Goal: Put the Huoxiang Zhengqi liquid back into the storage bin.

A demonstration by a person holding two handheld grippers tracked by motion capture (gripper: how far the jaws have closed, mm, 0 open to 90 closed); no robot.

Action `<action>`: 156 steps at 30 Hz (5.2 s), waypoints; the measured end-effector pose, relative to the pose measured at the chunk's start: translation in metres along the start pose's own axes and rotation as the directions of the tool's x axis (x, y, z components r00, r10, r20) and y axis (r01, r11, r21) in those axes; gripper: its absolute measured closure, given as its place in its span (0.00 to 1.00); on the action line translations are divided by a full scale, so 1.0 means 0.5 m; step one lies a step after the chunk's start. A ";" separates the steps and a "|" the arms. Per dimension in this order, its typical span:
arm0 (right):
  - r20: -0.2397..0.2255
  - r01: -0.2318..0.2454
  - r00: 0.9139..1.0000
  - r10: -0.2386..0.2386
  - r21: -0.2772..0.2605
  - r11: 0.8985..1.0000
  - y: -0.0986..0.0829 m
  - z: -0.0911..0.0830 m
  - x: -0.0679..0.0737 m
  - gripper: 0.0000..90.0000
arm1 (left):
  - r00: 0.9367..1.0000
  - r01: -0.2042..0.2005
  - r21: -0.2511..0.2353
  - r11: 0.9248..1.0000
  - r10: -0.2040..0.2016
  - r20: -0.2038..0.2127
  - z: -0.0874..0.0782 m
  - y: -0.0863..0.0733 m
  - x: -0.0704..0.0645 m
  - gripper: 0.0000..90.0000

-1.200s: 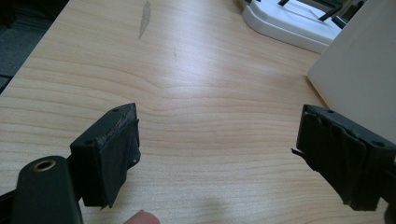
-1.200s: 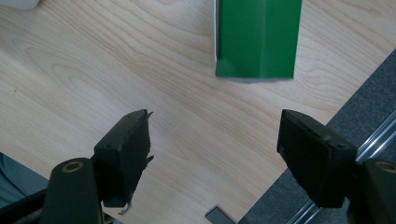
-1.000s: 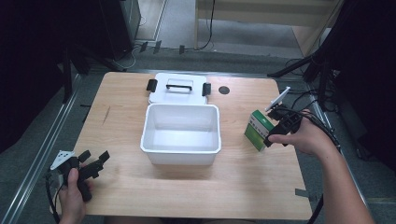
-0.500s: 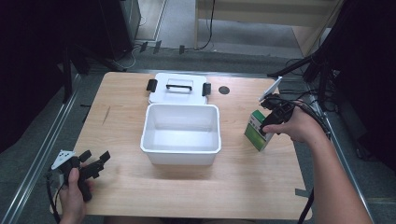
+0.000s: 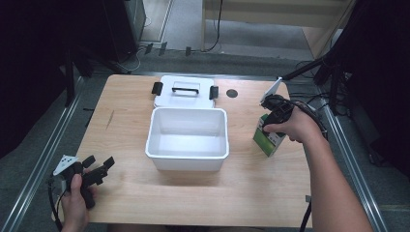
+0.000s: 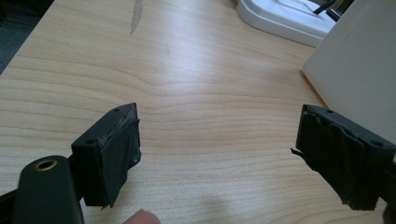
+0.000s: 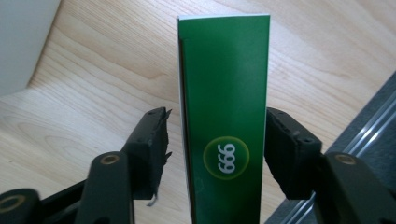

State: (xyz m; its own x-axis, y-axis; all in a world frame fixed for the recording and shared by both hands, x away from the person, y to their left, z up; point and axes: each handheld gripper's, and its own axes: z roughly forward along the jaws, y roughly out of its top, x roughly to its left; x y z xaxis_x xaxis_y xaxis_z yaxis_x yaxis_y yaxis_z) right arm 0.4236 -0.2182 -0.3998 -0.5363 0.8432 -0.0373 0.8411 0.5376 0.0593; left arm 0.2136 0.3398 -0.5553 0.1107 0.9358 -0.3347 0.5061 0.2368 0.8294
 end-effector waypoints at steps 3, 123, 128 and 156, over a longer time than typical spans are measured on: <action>-0.020 -0.010 1.000 0.010 0.003 1.000 0.001 0.005 -0.005 0.53 | 1.000 -0.002 0.001 1.000 0.002 0.001 0.000 0.000 0.000 0.16; 0.139 0.831 0.552 -0.822 -0.176 0.528 0.106 -0.229 0.327 0.71 | 1.000 0.006 0.013 1.000 -0.006 0.024 0.002 0.001 0.002 0.17; 0.128 0.830 0.554 -0.823 -0.159 0.534 0.110 -0.215 0.332 0.71 | 1.000 0.007 0.013 1.000 -0.007 0.024 0.002 0.001 0.002 0.17; 0.090 0.840 0.537 -0.839 -0.143 0.523 0.117 -0.113 0.335 0.70 | 1.000 0.006 0.013 1.000 -0.006 0.028 0.003 0.001 0.002 0.17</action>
State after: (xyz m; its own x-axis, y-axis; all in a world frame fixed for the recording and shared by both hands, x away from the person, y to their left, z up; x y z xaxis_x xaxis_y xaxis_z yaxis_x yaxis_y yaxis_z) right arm 0.3790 -0.0456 -0.3462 -0.9872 0.0019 -0.1594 -0.0212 0.9896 0.1425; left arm 0.2152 0.3408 -0.5556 0.1311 0.9267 -0.3523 0.5179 0.2390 0.8214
